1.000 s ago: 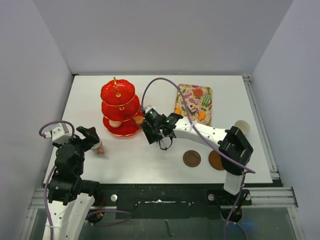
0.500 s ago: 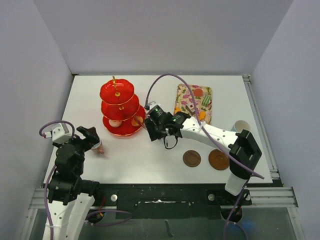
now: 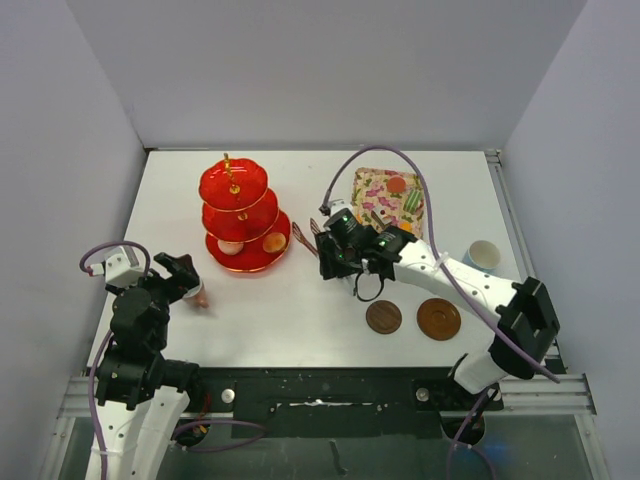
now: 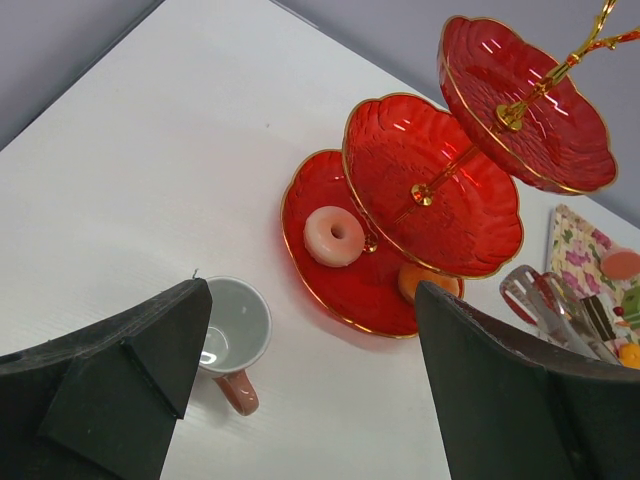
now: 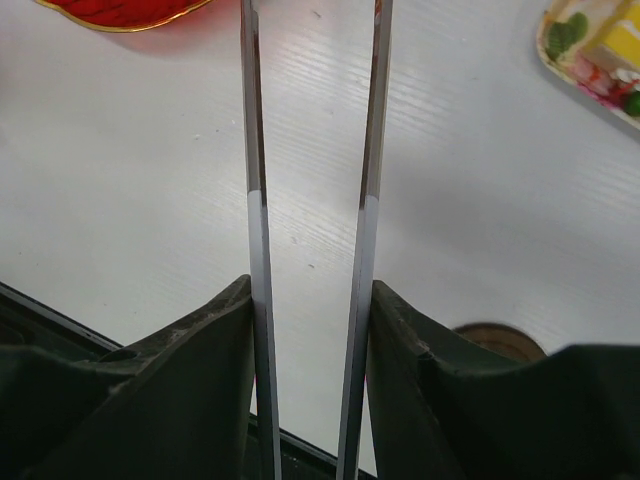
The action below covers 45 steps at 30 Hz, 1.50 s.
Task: Serve the afternoon tea
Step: Place the desert on the desert table, then adjust the dessert on the tray.
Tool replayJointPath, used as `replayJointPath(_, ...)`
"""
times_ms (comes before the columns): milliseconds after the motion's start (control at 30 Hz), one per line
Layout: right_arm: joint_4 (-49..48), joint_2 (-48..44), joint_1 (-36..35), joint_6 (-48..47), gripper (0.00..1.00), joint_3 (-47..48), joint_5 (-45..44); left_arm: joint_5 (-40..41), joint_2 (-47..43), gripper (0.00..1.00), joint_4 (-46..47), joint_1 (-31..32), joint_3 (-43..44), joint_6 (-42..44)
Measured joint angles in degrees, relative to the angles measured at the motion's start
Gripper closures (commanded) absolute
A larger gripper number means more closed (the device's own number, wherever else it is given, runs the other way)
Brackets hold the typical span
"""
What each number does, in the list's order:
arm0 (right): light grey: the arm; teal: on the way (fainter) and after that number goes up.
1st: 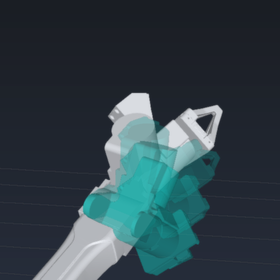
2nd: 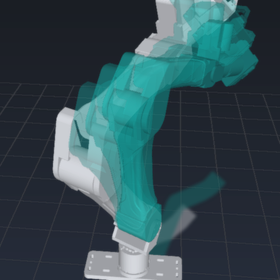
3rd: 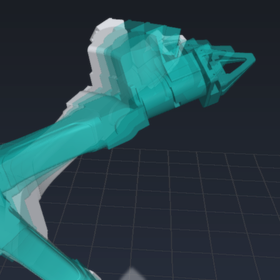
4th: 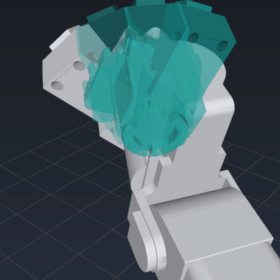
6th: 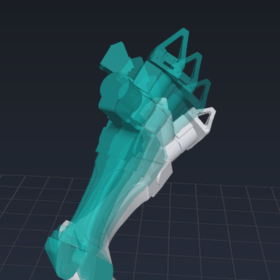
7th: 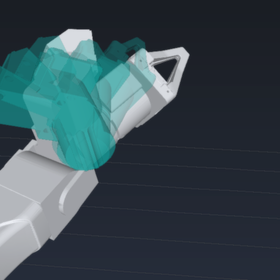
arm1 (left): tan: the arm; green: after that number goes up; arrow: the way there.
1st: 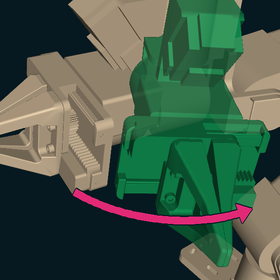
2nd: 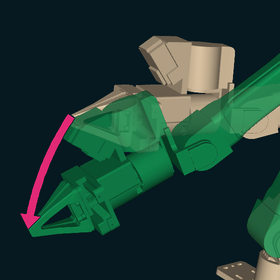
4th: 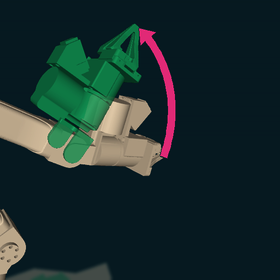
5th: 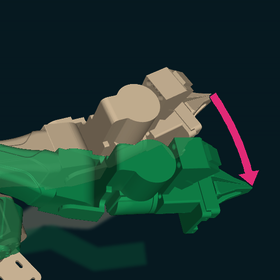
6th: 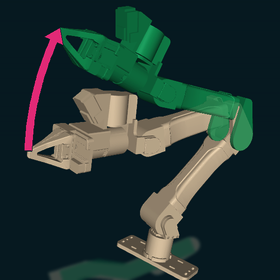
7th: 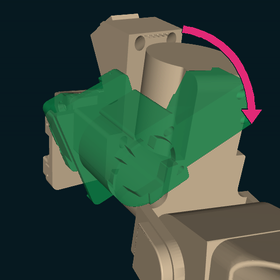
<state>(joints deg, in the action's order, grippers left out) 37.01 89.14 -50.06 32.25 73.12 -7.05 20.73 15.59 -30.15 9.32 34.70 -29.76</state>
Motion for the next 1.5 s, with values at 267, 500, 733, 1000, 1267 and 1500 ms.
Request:
replayJointPath(267,1.27,-11.30,9.14,2.10,0.58,-7.54,0.17,-0.02,0.00,0.18,0.00,0.02,-0.02,0.00)
replayJointPath(500,3.76,-17.55,19.45,1.18,0.58,-10.45,0.31,-0.02,0.00,0.18,0.00,0.02,-0.07,0.02)
replayJointPath(733,5.77,-18.78,26.05,-2.05,0.58,-10.45,2.69,-0.02,0.00,0.18,-0.02,0.07,-0.07,0.02)
replayJointPath(1000,6.88,-18.78,32.61,-5.68,0.58,-10.45,5.77,-0.07,0.00,0.18,0.00,0.11,-0.07,0.02)
replayJointPath(1267,7.23,-17.81,36.87,-9.40,0.58,-10.45,9.31,-0.24,0.00,0.18,0.00,0.11,-0.07,0.02)
replayJointPath(1500,7.63,-13.86,38.49,-11.41,0.58,-9.31,10.71,-0.48,0.00,0.18,0.09,0.11,-0.15,0.02)
